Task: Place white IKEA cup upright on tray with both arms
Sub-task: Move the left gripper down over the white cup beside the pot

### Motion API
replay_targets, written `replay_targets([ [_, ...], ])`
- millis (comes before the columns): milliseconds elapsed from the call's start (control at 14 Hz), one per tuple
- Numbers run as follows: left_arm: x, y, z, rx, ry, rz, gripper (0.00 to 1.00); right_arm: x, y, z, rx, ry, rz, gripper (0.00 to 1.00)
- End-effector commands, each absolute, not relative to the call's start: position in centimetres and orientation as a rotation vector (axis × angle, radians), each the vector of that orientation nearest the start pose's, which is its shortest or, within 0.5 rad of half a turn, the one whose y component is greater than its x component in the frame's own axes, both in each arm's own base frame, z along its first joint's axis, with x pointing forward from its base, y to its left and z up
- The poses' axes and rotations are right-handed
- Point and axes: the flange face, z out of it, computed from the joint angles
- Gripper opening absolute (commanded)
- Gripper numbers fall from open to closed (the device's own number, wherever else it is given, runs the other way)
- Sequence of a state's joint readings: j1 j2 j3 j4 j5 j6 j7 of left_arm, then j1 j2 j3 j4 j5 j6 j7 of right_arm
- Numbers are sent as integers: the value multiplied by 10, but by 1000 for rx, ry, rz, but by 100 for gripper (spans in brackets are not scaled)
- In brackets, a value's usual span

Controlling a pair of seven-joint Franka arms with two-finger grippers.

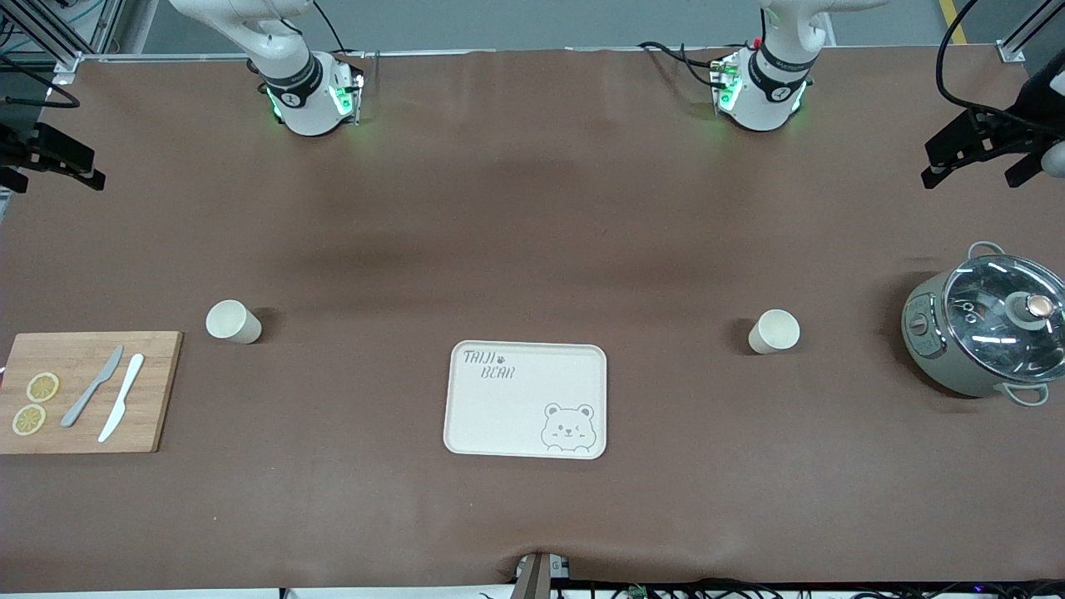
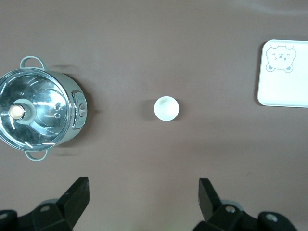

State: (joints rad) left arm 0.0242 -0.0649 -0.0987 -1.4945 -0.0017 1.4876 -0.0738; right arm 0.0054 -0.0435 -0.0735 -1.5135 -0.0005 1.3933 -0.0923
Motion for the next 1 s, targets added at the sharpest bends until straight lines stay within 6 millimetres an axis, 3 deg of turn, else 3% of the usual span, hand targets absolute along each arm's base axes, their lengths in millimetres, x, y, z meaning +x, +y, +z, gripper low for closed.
replay_targets([
  [0,519,-40,698,-3137,12,-108,100,517,-37,662,-3116,-37,119,100],
  [143,521,-40,699,-3136,12,-113,100,518,-37,662,-3116,-37,117,100],
  [357,543,-39,684,-3146,-2,-82,100,518,-38,662,-3116,-35,119,100],
  [500,546,-38,678,-3146,-9,-67,100,518,-37,662,-3116,-37,119,100],
  [929,563,-31,613,-3092,-19,46,100,518,-42,661,-3117,-25,120,100],
])
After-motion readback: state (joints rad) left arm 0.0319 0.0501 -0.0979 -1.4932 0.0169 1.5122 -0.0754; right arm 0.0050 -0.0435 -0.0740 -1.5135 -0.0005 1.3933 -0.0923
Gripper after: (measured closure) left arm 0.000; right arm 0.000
